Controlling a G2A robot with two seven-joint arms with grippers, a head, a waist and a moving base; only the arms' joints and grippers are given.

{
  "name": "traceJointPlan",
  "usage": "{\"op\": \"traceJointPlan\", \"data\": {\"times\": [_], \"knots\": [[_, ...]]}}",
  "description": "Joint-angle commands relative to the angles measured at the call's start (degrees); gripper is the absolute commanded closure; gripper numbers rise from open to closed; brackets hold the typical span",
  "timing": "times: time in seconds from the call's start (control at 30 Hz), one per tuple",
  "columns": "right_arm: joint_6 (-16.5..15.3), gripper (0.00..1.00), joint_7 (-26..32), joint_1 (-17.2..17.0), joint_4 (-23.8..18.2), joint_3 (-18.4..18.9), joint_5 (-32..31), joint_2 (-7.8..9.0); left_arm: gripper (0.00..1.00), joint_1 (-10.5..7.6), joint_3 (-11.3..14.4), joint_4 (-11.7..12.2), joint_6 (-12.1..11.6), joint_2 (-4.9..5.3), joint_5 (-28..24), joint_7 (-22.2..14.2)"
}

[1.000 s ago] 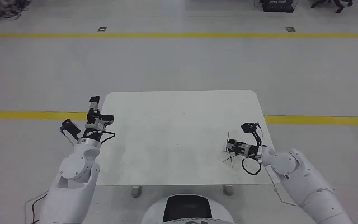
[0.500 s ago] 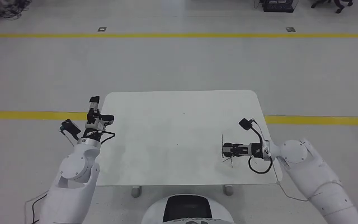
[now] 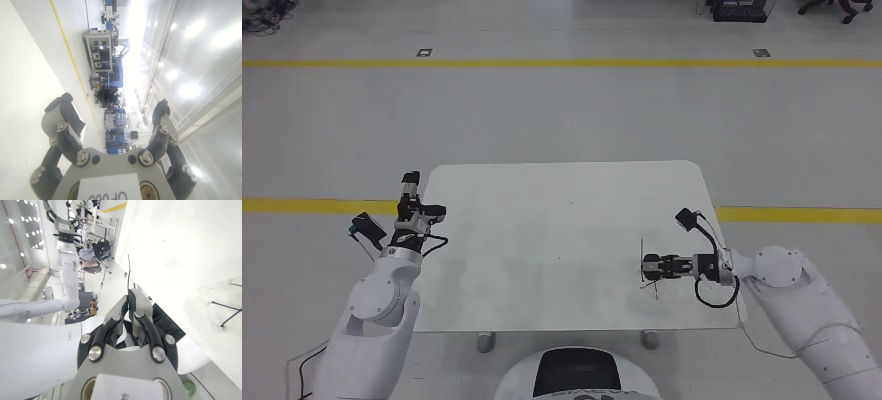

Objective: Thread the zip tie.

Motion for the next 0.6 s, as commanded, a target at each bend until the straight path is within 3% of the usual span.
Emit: {"op": "traceJointPlan", "data": {"times": [0.0,0.1,0.27,0.57], "knots": [[0.0,1.00,4.1,0.4,0.5,0.5,3.5,-0.17,0.00,0.00,0.0,0.0,0.0,0.00,0.0,0.0],[0.0,1.00,10.8,1.5,2.5,1.3,8.4,-0.69,0.00,0.00,0.0,0.0,0.0,0.00,0.0,0.0],[0.0,1.00,10.8,2.8,3.5,-1.9,13.9,-0.95,0.00,0.00,0.0,0.0,0.0,0.00,0.0,0.0],[0.0,1.00,10.8,7.2,6.0,-10.0,21.6,0.50,0.00,0.00,0.0,0.0,0.0,0.00,0.0,0.0]]}}
